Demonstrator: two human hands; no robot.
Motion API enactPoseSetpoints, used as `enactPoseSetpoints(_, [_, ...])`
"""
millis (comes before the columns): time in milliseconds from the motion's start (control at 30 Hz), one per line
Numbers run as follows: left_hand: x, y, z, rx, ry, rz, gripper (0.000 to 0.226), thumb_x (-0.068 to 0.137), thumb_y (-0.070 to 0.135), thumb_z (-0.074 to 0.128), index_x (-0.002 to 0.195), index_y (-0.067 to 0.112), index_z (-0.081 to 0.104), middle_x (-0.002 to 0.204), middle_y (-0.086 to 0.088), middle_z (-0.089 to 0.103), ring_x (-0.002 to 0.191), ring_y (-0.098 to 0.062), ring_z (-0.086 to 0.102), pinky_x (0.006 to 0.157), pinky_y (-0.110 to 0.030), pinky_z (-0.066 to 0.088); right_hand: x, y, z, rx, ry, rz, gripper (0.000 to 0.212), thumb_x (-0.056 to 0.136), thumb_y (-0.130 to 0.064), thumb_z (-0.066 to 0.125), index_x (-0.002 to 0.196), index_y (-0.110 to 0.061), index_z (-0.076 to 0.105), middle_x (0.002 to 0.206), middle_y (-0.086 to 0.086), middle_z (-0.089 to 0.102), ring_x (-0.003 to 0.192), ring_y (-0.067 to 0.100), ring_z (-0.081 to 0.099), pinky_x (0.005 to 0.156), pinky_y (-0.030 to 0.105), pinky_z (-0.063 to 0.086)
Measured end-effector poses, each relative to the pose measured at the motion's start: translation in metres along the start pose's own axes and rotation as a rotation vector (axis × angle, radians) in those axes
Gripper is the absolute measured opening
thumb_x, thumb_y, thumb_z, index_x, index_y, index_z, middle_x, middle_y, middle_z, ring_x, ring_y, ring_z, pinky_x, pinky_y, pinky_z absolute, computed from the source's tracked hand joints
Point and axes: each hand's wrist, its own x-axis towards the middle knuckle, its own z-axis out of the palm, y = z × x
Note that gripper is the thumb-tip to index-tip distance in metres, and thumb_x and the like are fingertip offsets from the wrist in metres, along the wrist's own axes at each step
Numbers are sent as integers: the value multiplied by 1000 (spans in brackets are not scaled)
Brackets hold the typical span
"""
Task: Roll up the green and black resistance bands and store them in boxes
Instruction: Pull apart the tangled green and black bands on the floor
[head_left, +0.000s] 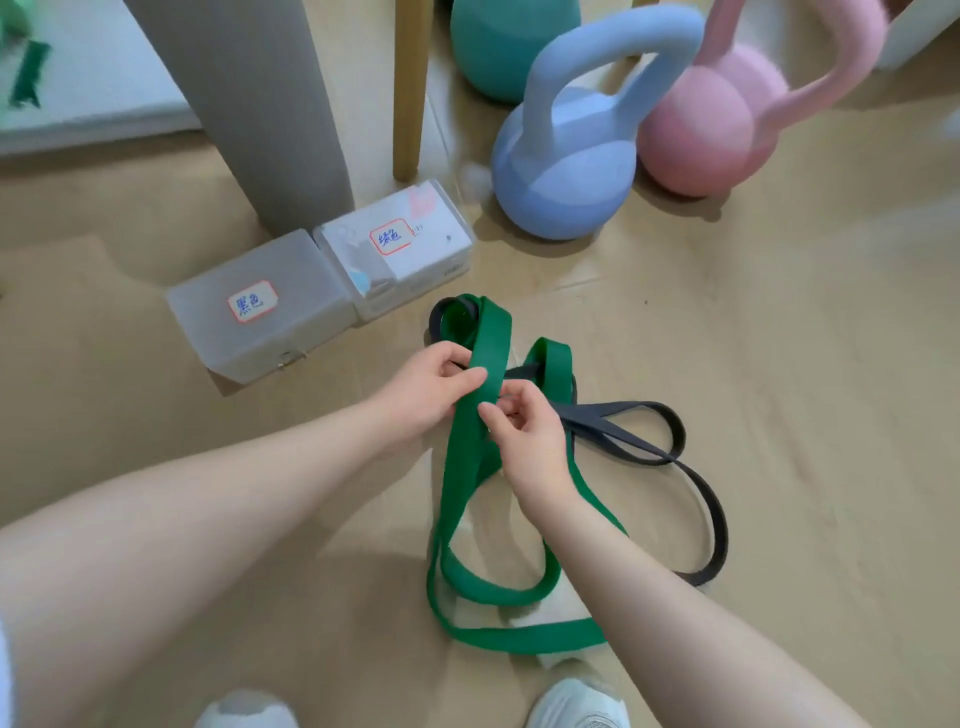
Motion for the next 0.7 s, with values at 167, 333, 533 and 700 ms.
enactPoseSetpoints(167, [-25,-6,-35,-101,250,75,14,91,25,55,91,11,55,85,-4,59,75,-16,53,68,-25,43,-26,-27,41,-383,14,-308,5,86,-17,61,89,-13,59,87,-1,57,76,16,52,69,30,40])
enactPoseSetpoints(333, [-58,-12,-82,-154,337,1,30,78,22,71,101,13,56,85,0,59,69,-13,54,63,-25,43,-63,-39,105,-520,-100,-392,6,84,-14,58,88,-12,61,91,8,57,81,29,56,67,39,41])
enactPoseSetpoints(533, [-87,-41,-128,352,311,142,33,76,16,72,108,17,61,95,3,62,86,-12,55,75,-21,37,-89,-40,154,-182,-248,-128,4,88,-19,57,85,-22,55,87,-2,62,82,25,64,76,38,51])
enactPoseSetpoints(700, [-76,-64,-156,556,268,198,40,78,13,69,116,20,60,104,-1,55,97,-20,51,86,-26,37,-56,-37,88,-347,-14,-173,7,89,-27,58,90,-20,58,80,-6,60,77,16,58,72,32,47])
